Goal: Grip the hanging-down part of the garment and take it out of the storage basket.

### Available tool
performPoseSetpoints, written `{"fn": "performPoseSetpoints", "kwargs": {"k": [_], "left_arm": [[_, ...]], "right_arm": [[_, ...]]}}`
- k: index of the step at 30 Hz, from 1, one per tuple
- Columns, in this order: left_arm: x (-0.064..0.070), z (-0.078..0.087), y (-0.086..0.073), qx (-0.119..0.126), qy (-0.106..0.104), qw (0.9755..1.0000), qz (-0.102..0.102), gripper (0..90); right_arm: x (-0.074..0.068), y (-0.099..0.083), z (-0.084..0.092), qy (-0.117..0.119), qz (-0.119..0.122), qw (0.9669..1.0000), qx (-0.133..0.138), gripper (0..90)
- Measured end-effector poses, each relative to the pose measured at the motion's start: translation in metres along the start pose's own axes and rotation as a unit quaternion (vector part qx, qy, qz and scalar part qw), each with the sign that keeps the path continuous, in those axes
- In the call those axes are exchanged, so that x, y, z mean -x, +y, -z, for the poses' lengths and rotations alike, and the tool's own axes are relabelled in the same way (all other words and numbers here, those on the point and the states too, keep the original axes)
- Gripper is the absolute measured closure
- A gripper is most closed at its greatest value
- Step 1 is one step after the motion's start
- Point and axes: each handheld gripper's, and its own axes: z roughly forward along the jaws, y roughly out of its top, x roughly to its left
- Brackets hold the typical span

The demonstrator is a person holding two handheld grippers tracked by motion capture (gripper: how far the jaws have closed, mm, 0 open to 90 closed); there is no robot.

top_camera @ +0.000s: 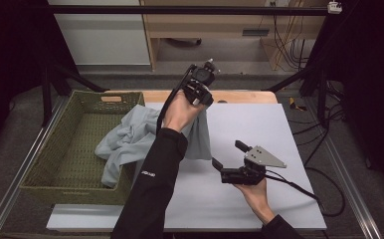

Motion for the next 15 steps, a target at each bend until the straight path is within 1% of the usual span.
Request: {"fn": "performPoseSetpoints", "kwargs": {"k": [2,3,4,7,8,9,10,12,13,14,15], "left_arm": [[-0.001,0.001,-0.001,0.001,0.0,1.0,0.001,86.1],[-0.002,0.002,-0.001,0.001,0.0,1.0,0.001,86.1],[-0.002,0.002,-0.002,0.001,0.002,1.0,0.001,86.1],[-0.002,0.003,-0.002,0.001,0.001,1.0,0.0,86.1],[-0.002,0.003,-0.002,0.002,0.001,1.0,0.0,86.1],[-0.002,0.004,-0.002,0.002,0.001,1.0,0.0,86.1],[-0.002,0.004,-0.002,0.001,0.002,1.0,0.0,86.1],[-0.002,0.004,-0.003,0.003,0.001,1.0,0.0,86.1],[-0.001,0.004,-0.003,0.004,0.0,1.0,0.001,86.1],[-0.001,0.004,-0.003,0.0,0.002,1.0,-0.001,86.1],[-0.001,0.005,-0.002,-0.001,0.003,1.0,-0.003,86.1]], "right_arm": [[-0.003,0.002,-0.006,0.003,-0.001,1.0,-0.006,0.8],[-0.003,0.003,-0.01,0.004,0.009,0.9999,-0.006,0.8],[-0.007,0.005,-0.014,0.006,-0.002,1.0,-0.003,0.8],[-0.009,0.007,-0.025,0.008,0.012,0.9999,-0.009,0.8],[-0.012,0.008,-0.03,0.007,0.0,0.9999,-0.01,0.8],[-0.014,0.009,-0.033,0.01,-0.005,0.9999,-0.009,0.8],[-0.013,0.009,-0.036,0.009,0.003,0.9998,-0.016,0.8],[-0.015,0.01,-0.046,0.007,0.012,0.9998,-0.014,0.8],[-0.015,0.01,-0.046,0.007,0.012,0.9998,-0.014,0.8],[-0.019,0.011,-0.053,0.008,-0.007,0.9999,-0.011,0.8],[-0.019,0.011,-0.053,0.008,-0.007,0.9999,-0.011,0.8]]}}
